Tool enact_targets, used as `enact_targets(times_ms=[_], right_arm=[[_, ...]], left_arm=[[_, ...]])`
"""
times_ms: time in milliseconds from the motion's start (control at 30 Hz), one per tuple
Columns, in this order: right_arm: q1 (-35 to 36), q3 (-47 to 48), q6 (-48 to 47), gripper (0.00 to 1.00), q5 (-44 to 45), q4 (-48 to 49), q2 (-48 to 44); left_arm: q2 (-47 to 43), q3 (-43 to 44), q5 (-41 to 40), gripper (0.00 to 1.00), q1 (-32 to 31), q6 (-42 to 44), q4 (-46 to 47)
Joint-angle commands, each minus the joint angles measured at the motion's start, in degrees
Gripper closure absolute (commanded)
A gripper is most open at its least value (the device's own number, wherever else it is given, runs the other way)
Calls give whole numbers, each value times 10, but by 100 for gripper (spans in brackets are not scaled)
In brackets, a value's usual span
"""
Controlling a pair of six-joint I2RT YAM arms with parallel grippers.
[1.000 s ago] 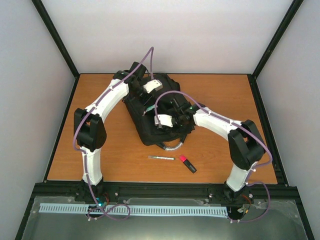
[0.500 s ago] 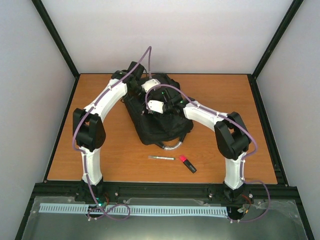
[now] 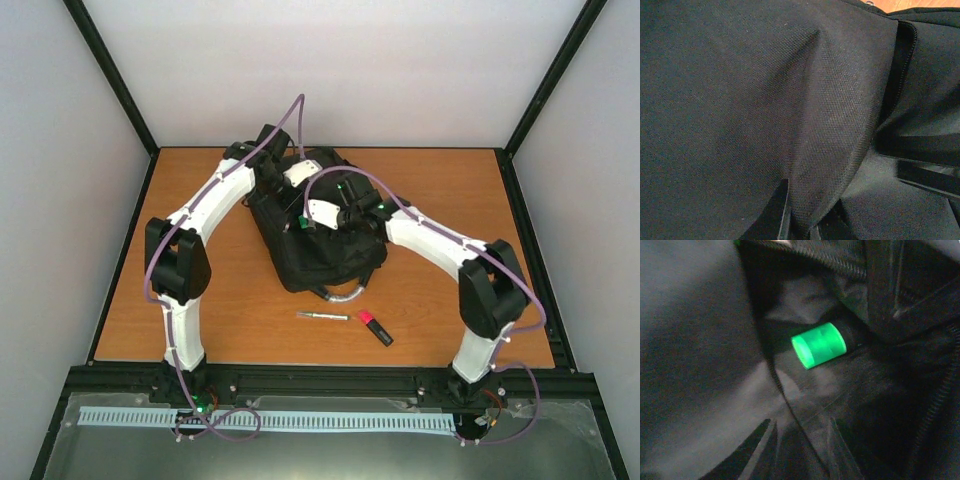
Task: Pack the student bag
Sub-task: Place the stationery in the student bag, then pick up the stationery from the center of the board.
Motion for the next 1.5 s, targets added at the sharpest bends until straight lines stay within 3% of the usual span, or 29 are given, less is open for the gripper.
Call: enact_targets(times_ms=[0, 200, 600, 1100, 1267, 1467], right_arm=[[1, -26, -6, 65, -42, -48, -75], [-9, -67, -14, 57, -50, -116, -153], [-167, -70, 71, 51, -91, -210, -205], [-368, -42, 120, 51, -58, -280, -77], [-386, -26, 120, 52, 16, -293, -3], [-393, -15, 125, 53, 26, -271, 33]], left_arm=[[-34, 6, 38, 99, -5, 2, -5], [-38, -2, 33, 99, -5, 3, -5], [-33, -12, 28, 99, -5, 5, -6], [-36, -24, 35, 99, -9, 7, -7], [-33, -21, 36, 99, -10, 6, -7], [-33, -18, 46, 99, -14, 1, -5]])
